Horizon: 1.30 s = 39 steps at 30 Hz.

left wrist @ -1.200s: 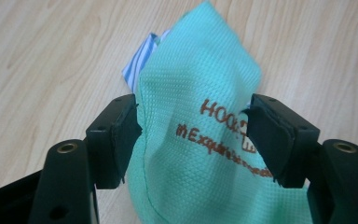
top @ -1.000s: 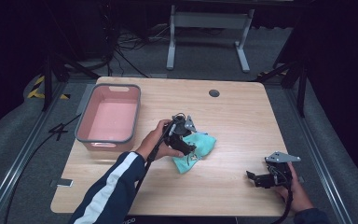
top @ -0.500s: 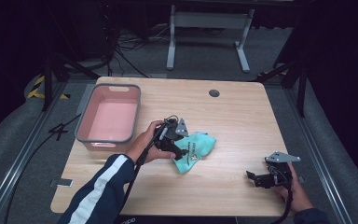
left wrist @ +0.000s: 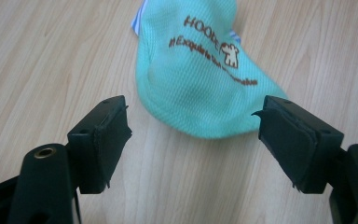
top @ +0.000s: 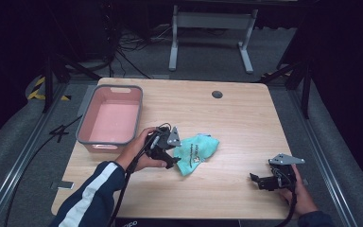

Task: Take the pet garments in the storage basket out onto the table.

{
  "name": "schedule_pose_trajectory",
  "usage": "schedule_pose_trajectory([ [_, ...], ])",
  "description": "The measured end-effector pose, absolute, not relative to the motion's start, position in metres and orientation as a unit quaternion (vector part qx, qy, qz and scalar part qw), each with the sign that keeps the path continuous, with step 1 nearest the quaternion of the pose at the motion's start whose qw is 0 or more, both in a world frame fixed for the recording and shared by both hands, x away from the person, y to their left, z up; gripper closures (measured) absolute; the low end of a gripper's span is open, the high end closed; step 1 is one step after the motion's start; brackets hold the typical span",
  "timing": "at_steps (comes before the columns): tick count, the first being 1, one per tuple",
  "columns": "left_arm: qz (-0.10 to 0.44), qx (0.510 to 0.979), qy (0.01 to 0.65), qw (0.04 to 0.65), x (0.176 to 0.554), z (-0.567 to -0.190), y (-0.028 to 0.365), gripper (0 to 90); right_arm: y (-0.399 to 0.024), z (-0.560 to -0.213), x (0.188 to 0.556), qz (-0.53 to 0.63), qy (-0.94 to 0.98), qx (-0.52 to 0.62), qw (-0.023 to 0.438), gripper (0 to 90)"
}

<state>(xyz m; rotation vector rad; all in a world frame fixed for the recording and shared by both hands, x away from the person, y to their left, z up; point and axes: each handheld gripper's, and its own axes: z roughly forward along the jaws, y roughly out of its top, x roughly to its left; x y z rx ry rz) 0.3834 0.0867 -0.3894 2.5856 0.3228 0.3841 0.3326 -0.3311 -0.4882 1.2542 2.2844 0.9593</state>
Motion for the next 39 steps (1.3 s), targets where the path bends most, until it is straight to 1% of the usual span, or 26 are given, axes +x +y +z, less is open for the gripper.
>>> schedule_pose_trajectory([
  [25, 0.155, 0.956, 0.123, 0.217, 0.351, -0.412, 0.142, 24.4, -0.331, -0.488, 0.333, 0.34, 0.809, 0.444, 0.181, 0.7],
  [35, 0.162, 0.957, 0.129, 0.204, 0.338, -0.425, 0.172, 24.0, -0.331, -0.488, 0.333, 0.34, 0.809, 0.444, 0.181, 0.7],
  [39, 0.164, 0.956, 0.141, 0.2, 0.334, -0.432, 0.186, 23.8, -0.331, -0.488, 0.333, 0.34, 0.809, 0.445, 0.181, 0.7],
])
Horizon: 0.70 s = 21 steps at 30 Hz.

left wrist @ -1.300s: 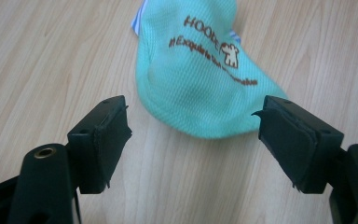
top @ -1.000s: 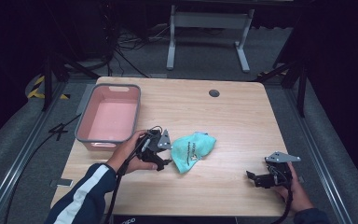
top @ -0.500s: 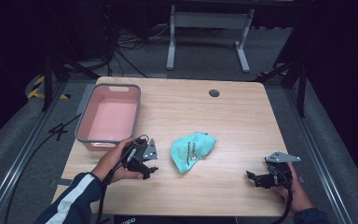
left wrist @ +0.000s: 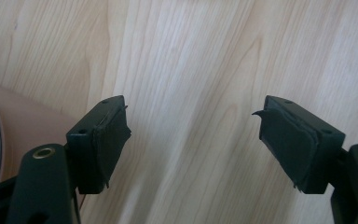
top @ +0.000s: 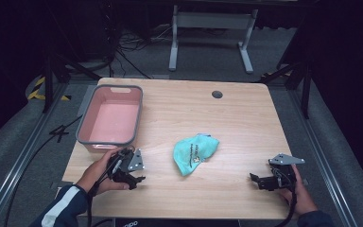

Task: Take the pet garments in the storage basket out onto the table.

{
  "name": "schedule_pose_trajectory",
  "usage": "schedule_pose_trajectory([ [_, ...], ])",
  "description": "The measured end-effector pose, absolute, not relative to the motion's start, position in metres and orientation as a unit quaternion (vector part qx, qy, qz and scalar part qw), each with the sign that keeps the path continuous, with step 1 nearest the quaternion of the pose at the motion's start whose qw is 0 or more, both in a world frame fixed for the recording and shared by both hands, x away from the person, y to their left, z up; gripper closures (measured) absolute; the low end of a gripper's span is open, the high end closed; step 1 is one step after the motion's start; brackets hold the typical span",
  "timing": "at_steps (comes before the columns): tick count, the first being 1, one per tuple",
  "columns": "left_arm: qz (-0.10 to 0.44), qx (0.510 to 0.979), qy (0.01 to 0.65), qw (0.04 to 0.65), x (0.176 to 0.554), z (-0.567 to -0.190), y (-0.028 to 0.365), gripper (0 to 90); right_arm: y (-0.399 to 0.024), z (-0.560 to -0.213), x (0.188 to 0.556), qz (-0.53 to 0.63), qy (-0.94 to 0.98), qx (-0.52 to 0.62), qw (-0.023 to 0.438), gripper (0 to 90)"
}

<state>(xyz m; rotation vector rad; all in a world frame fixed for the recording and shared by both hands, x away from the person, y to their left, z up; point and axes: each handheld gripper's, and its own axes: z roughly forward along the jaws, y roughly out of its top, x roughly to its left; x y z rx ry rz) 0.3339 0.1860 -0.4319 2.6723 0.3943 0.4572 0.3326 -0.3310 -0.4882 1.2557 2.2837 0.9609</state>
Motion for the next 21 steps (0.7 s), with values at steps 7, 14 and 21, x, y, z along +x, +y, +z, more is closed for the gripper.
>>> schedule_pose_trajectory([
  [7, 0.173, 0.95, 0.17, 0.198, 0.33, -0.442, 0.211, 21.8, -0.331, -0.488, 0.333, 0.34, 0.809, 0.444, 0.181, 0.7],
  [14, 0.17, 0.943, 0.199, 0.207, 0.326, -0.451, 0.237, 21.3, -0.331, -0.488, 0.333, 0.34, 0.809, 0.444, 0.181, 0.7],
  [21, 0.161, 0.93, 0.229, 0.237, 0.321, -0.46, 0.263, 20.4, -0.331, -0.488, 0.333, 0.34, 0.809, 0.444, 0.181, 0.7],
])
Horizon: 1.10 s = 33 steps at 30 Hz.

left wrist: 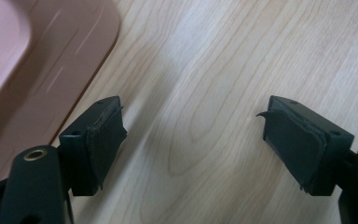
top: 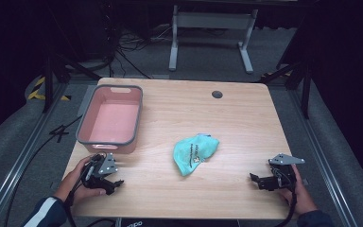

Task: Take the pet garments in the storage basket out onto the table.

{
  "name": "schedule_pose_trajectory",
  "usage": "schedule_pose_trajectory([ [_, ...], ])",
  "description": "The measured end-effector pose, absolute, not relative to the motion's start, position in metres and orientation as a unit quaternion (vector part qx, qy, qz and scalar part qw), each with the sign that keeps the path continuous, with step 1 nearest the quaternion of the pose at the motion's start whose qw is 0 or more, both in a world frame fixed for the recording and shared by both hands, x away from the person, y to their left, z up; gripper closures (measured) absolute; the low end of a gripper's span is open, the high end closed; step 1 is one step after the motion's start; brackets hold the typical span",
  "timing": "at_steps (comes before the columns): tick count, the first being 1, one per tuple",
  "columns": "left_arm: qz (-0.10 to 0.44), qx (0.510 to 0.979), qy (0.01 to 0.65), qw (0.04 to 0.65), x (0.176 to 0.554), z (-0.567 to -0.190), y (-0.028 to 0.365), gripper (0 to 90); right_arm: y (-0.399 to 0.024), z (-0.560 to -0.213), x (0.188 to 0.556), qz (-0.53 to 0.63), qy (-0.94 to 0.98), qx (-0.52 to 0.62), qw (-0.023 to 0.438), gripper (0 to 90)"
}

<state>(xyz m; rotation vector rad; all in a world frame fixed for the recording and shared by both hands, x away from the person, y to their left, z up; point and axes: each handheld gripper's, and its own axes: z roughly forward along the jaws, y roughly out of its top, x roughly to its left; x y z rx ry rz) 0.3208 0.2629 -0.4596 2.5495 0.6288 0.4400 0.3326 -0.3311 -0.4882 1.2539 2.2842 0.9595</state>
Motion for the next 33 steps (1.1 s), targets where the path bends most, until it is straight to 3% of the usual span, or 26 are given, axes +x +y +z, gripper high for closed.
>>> schedule_pose_trajectory([
  [14, 0.117, 0.876, 0.308, 0.353, 0.31, -0.482, 0.311, 15.2, -0.331, -0.488, 0.333, 0.34, 0.809, 0.444, 0.181, 0.7],
  [33, 0.116, 0.873, 0.316, 0.353, 0.309, -0.483, 0.313, 14.4, -0.331, -0.488, 0.333, 0.34, 0.809, 0.444, 0.18, 0.6],
])
